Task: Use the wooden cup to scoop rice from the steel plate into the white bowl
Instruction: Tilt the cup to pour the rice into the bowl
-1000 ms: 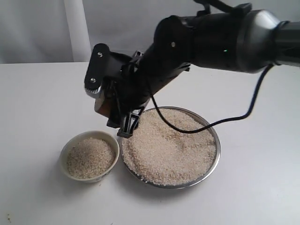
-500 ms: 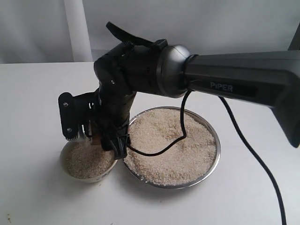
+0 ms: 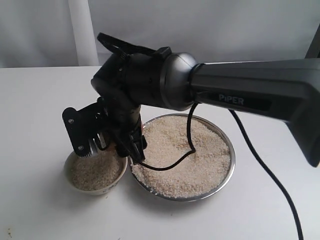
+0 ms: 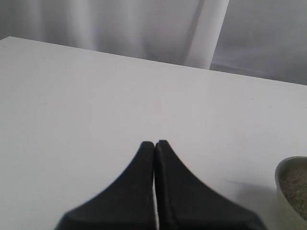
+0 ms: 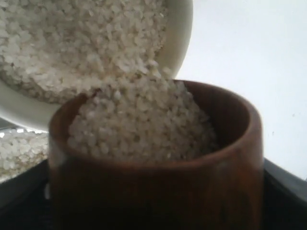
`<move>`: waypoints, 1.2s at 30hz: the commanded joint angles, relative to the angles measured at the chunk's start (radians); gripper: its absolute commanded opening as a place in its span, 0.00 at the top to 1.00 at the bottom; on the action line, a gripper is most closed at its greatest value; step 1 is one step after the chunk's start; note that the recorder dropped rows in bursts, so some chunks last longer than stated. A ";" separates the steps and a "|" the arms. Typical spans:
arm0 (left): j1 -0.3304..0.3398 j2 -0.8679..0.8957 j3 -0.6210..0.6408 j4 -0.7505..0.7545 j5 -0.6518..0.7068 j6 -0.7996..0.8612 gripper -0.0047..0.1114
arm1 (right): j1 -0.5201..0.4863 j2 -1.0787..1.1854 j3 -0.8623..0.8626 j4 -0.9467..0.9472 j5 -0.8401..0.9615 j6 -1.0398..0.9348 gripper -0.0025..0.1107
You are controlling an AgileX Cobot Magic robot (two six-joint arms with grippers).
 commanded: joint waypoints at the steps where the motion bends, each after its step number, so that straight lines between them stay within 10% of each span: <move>1: 0.000 -0.002 -0.004 -0.005 -0.006 -0.002 0.96 | 0.019 0.005 -0.012 -0.051 -0.004 -0.005 0.98; 36: 0.000 -0.002 -0.004 -0.005 -0.006 -0.002 0.96 | 0.135 0.032 -0.012 -0.456 -0.025 -0.005 0.98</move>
